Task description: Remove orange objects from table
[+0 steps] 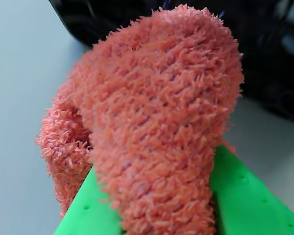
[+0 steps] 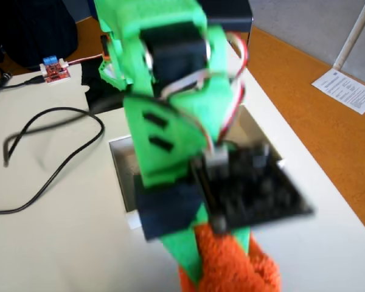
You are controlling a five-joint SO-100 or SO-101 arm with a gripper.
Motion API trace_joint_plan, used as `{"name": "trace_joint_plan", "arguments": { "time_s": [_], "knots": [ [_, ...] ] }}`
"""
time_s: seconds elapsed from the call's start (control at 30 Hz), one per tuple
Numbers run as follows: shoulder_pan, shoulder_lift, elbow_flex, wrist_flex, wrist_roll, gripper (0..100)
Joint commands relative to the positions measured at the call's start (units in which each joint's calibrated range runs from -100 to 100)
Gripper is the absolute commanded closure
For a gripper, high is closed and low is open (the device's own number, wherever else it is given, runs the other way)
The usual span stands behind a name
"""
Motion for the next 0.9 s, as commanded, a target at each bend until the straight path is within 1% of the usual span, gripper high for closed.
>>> {"name": "trace_joint_plan", "arguments": {
  "time_s": [0.0, 0.2, 0.3, 0.37, 0.47, 0.67, 0.8, 0.87],
  "knots": [
    [0.8, -11.7, -8.9, 13.9, -1.0, 100],
    [-0.4, -25.0, -8.6, 31.2, -2.1, 100],
    [-1.6, -31.9, -2.9, 35.6, -2.0, 100],
    [-2.5, -37.3, 4.3, 35.6, -1.3, 100],
    [-3.5, -46.5, 20.3, 30.7, 0.3, 100],
    [-4.5, -62.7, 57.4, 7.9, 3.0, 100],
    [-5.5, -69.5, 74.7, -2.9, 3.5, 100],
    [-5.8, -71.1, 77.8, -4.2, 3.6, 100]
  ]
}}
